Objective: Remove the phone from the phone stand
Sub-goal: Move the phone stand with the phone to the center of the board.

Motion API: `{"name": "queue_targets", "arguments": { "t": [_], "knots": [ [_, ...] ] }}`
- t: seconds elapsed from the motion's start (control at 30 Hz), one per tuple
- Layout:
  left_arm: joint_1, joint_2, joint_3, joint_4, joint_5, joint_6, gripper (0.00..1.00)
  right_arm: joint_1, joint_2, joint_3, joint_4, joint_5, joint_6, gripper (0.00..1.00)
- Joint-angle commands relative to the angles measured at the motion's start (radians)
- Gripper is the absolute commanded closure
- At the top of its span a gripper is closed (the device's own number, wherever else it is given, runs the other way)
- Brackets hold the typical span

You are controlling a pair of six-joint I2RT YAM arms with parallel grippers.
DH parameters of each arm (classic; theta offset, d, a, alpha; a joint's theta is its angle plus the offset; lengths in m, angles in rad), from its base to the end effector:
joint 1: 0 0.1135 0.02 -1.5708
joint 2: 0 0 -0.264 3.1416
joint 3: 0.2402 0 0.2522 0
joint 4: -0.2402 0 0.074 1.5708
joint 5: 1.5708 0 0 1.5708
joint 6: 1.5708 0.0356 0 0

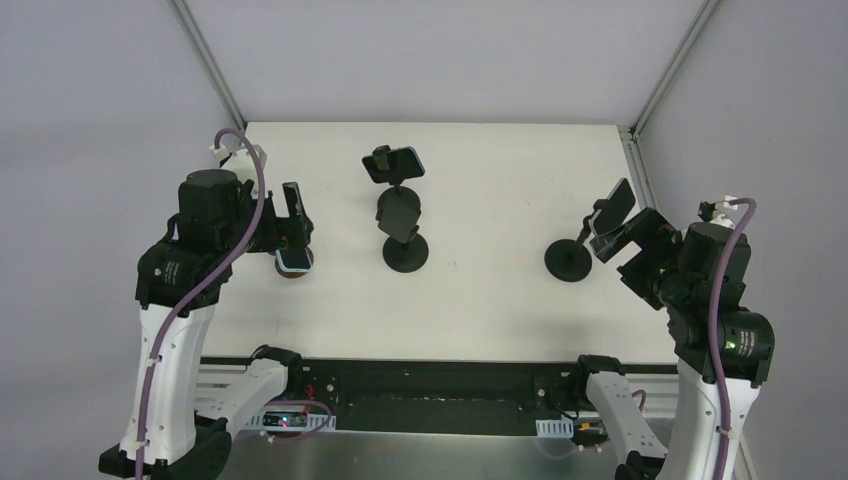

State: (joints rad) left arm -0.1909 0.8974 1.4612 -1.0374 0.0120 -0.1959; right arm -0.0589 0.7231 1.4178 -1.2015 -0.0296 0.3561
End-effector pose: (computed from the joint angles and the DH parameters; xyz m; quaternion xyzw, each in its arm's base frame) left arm 0.1255 -0.0247 0.4515 0.0010 0.8532 -0.1053 0.5108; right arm 0.0676 -0.0029 0.4379 0.1702 0.8448 0.0877 0.4997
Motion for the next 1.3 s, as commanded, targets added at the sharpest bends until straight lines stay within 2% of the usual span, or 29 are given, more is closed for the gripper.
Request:
{"name": "queue_targets", "arguments": {
  "t": [0.0,0.17,0.43,0.63,0.7,0.8,0.83,1.0,1.13,1.27],
  "knots": [
    [-0.010,0.008,-0.008,0.009,-0.061,-0.032,0.00,0.005,0.026,0.008,0.005,0.023,0.006,0.01],
    [-0.010,0.036,0.012,0.009,-0.103,-0.048,0.00,0.005,0.046,0.007,0.004,0.067,0.054,0.01],
    [-0.010,0.001,-0.027,0.076,-0.133,-0.070,0.00,0.005,0.079,-0.019,0.023,-0.081,0.105,0.01],
    [-0.012,-0.005,-0.089,0.147,0.185,-0.017,0.00,0.005,0.064,-0.081,0.085,-0.215,0.097,0.01],
    [-0.060,-0.013,-0.104,0.186,0.233,0.017,0.00,0.005,0.059,-0.099,0.088,-0.200,0.096,0.01],
    [-0.217,-0.022,-0.100,0.212,0.090,0.090,0.00,0.005,0.043,-0.127,0.090,-0.165,0.089,0.01],
    [-0.246,-0.028,-0.111,0.238,0.088,0.110,0.00,0.005,0.037,-0.137,0.092,-0.158,0.088,0.01],
    [-0.320,-0.102,-0.304,0.535,0.161,0.117,0.00,0.005,0.032,-0.174,0.097,-0.158,0.087,0.01],
    [-0.374,-0.037,-0.310,0.602,0.161,0.181,0.00,0.005,0.031,-0.183,0.094,-0.157,0.084,0.01],
    [-0.472,0.006,-0.343,0.700,0.083,0.255,0.00,0.005,0.013,-0.220,0.101,-0.146,0.085,0.01]
  ]
}}
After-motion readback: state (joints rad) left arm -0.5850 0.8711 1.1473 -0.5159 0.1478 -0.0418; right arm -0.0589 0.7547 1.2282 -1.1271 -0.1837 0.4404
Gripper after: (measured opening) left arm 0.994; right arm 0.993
